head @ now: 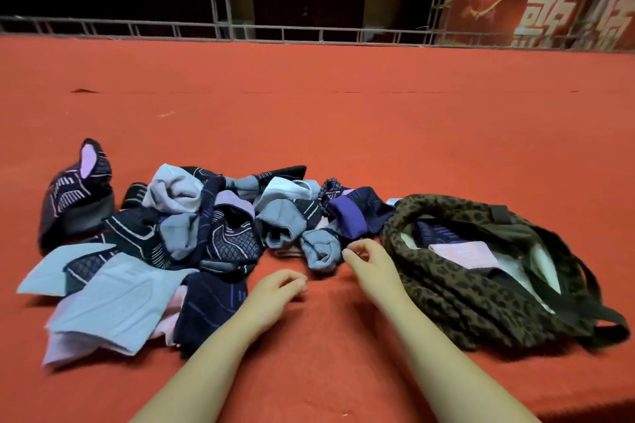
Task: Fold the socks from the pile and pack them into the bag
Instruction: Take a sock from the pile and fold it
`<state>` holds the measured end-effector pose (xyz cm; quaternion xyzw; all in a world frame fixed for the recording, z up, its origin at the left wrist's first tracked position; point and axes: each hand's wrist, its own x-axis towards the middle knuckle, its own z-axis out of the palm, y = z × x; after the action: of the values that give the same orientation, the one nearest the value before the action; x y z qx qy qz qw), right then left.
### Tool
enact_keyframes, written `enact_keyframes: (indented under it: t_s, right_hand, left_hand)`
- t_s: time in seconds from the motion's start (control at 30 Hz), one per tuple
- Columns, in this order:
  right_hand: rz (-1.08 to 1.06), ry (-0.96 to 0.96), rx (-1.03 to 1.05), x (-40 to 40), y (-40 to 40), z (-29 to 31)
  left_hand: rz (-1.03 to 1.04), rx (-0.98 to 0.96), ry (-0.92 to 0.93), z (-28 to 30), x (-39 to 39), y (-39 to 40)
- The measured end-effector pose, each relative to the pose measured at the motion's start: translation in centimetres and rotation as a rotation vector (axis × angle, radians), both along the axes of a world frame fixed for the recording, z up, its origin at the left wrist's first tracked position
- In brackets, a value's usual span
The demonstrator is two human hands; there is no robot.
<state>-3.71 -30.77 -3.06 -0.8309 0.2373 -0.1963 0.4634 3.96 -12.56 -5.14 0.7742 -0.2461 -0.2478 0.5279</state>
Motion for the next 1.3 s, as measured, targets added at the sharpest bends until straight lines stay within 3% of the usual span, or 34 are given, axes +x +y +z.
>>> enact_keyframes:
  t_s: [0.2, 0.4, 0.5, 0.6, 0.7, 0.83, 0.93, 1.0, 1.13, 1.23, 1.3]
  right_hand:
    - [-0.123, 0.123, 0.241, 4.9, 0.8, -1.5]
    - [0.035, 0.003, 0.412, 4.5, 4.0, -1.3]
    - [0.239, -0.074, 0.557, 2.4, 6.0, -0.8]
    - [0.411, -0.047, 0.528, 0.1, 7.8, -1.1]
    - [0.421, -0.017, 0.424, -1.3, 8.7, -1.8]
    - [0.208, -0.143, 0.293, -1.6, 8.5, -1.0]
    - [0.035, -0.267, -0.117, -1.3, 7.3, -0.4]
    - [0.116, -0.21, -0.26, -1.0, 6.7, 0.4]
    - [0.399, -0.057, 0.154, -0.6, 6.5, 1.0]
    - [0.386, -0.025, 0.271, -0.9, 6.5, 0.4]
    - [0.277, -0.045, 0.299, -0.9, 6.1, 0.2]
  left_hand:
    - [0.269, -0.418, 0.403, -0.3, 0.9, 2.5]
    - [0.262, -0.475, 0.423, -0.2, 0.8, 2.7]
    - [0.234, -0.525, 0.497, 0.1, 0.6, 2.7]
    - [0.24, -0.576, 0.594, 0.5, -0.2, 2.5]
    - [0.266, -0.547, 0.44, 0.3, -1.0, 2.3]
    - [0.234, -0.486, 0.329, 0.2, -1.1, 2.6]
    - [0.153, -0.447, 0.262, 0.9, -1.3, 3.0]
    - [0.065, -0.482, 0.268, 1.5, -1.7, 3.1]
    - [0.0, -0.54, 0.274, 2.2, -1.6, 3.7]
    - [-0.001, -0.501, 0.266, 2.2, -1.4, 4.2]
    - [0.005, -0.345, 0.135, 2.3, -1.0, 4.4]
